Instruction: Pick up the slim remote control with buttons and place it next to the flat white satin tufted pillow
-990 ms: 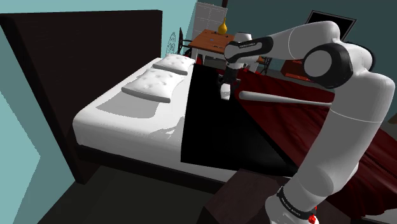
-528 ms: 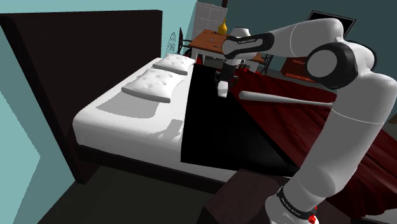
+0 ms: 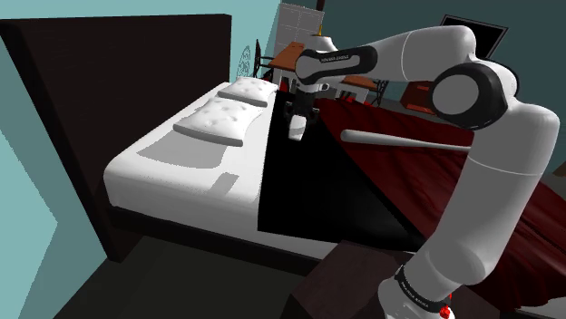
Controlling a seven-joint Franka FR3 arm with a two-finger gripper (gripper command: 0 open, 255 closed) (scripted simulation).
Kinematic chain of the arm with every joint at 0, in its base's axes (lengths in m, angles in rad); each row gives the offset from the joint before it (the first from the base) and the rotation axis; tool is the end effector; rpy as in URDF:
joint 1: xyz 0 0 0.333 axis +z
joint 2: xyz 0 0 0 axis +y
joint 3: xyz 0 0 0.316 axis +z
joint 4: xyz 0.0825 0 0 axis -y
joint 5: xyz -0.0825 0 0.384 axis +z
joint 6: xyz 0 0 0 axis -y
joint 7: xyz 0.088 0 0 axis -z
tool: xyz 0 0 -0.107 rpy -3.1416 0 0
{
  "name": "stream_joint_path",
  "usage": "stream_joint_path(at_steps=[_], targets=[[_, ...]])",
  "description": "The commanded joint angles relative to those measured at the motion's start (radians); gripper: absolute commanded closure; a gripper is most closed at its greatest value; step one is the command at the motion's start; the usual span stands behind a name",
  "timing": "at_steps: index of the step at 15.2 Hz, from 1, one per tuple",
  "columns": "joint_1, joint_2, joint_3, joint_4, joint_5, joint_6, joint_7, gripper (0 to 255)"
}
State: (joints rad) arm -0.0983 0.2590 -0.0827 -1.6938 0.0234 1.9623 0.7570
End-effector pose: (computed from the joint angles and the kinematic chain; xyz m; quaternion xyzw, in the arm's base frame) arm 0.6273 -0.1091 0.4451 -0.8907 0.4546 -0.0049 0.0017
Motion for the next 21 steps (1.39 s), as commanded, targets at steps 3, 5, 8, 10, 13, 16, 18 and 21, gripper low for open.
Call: stream_joint_path(at_steps=[3, 5, 8, 10, 13, 16, 18, 21], targets=[[0.055, 0.042, 0.031, 0.064, -0.008, -0.02, 0.09, 255], [0.081, 0.067, 0.045, 0.101, -0.012, -0.032, 0.131, 255], [0.121, 0.112, 0.063, 0.168, -0.018, -0.054, 0.191, 255], [0.148, 0.147, 0.075, 0.221, -0.022, -0.072, 0.23, 255], [0.188, 0.209, 0.09, 0.316, -0.03, -0.106, 0.286, 255], [0.201, 0.232, 0.094, 0.326, -0.032, -0.092, 0.303, 255], [0.201, 0.236, 0.094, 0.305, -0.032, -0.067, 0.303, 255], [0.201, 0.244, 0.094, 0.276, -0.032, -0.031, 0.303, 255]])
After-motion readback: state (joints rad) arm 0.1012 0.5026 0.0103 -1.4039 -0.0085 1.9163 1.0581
